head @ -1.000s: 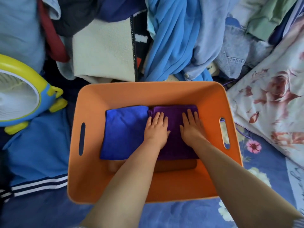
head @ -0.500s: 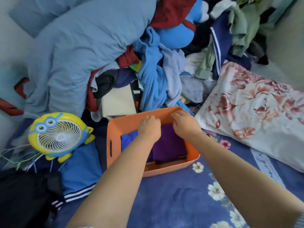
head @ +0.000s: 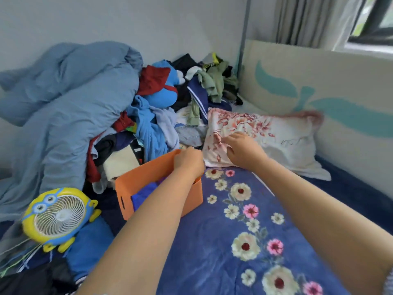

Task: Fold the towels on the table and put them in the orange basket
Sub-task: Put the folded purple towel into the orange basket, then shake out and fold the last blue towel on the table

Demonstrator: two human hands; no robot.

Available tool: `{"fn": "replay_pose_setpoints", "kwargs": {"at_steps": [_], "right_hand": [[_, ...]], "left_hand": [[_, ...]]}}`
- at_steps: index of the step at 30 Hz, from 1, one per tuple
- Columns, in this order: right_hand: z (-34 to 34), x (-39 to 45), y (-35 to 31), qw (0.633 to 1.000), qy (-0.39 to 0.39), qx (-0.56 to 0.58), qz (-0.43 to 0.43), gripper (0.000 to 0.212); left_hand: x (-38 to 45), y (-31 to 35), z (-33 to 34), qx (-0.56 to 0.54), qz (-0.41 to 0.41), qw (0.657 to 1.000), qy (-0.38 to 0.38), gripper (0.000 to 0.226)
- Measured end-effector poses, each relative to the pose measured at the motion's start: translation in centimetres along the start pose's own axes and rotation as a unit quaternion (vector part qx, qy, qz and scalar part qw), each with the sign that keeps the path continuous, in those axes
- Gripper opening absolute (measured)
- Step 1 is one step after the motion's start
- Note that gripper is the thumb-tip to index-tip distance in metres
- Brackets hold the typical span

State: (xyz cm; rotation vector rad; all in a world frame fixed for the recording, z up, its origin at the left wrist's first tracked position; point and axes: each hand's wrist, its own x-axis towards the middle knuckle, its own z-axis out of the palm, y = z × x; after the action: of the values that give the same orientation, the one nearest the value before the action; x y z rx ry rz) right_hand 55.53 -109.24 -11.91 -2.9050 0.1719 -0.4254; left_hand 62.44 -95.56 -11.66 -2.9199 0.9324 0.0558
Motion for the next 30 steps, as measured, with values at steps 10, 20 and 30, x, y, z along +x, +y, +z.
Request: {"fn": "replay_pose_setpoints", "kwargs": {"at_steps": [10, 20, 30], "right_hand": [[-12.8, -28.8, 6.2, 0.956, 0.053, -0.113, 0.264, 0.037], [-24.1, -60.8, 10.2, 0.82, 0.162, -0.138, 0.532, 0.037], [-31.1, -85.8, 16.7, 0.716, 0.159, -0.135, 0.667, 0.036]], "left_hand": [[-14.4, 23.5, -2.1, -0.028, 0.284, 0.958, 0.034, 0.032], [-34.4, 50.2, -4.2, -0.011, 0.541, 0.838, 0.073, 0.034], [-51.3, 72.1, -3.3, -0.046, 0.663, 0.744, 0.078, 0.027]]}}
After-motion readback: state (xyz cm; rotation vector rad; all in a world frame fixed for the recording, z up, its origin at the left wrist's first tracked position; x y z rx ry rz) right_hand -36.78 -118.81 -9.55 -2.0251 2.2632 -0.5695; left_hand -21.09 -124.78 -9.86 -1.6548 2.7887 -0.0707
